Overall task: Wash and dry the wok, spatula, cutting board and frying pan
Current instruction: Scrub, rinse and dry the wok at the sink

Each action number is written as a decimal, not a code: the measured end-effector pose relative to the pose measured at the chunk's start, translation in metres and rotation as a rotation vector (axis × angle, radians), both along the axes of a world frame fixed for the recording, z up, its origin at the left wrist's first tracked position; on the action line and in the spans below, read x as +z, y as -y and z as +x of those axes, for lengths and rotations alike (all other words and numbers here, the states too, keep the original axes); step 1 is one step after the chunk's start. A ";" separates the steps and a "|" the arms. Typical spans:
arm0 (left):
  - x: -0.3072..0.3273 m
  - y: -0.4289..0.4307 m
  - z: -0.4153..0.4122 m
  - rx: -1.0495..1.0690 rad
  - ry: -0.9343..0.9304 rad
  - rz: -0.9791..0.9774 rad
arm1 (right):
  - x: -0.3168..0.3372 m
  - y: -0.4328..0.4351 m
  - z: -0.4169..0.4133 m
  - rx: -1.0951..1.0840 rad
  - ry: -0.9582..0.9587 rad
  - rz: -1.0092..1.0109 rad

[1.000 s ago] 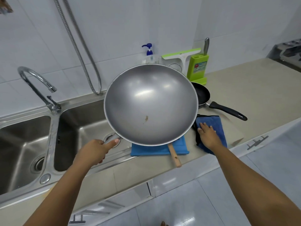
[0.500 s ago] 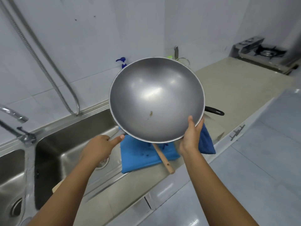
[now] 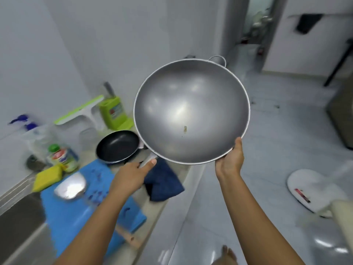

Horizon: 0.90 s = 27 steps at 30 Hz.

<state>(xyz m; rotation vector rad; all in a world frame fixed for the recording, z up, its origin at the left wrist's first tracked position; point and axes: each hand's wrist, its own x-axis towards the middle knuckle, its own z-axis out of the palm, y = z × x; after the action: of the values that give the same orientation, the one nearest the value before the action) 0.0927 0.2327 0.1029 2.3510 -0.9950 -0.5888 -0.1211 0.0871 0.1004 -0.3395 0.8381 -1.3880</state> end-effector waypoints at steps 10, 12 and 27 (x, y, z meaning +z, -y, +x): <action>-0.003 0.238 -0.116 -0.135 -0.164 -0.067 | 0.026 0.203 -0.138 -0.104 -0.079 -0.054; -0.002 0.281 -0.138 -0.137 -0.168 -0.055 | 0.030 0.246 -0.160 -0.105 -0.096 -0.062; -0.038 0.565 -0.166 -0.138 -0.190 -0.030 | -0.011 0.510 -0.177 -0.102 -0.203 0.007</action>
<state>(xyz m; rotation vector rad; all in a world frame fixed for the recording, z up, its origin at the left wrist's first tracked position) -0.0734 -0.3328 0.0647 2.1651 -1.0748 -0.8276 -0.2978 -0.4233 0.0896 -0.4428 1.0386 -1.4613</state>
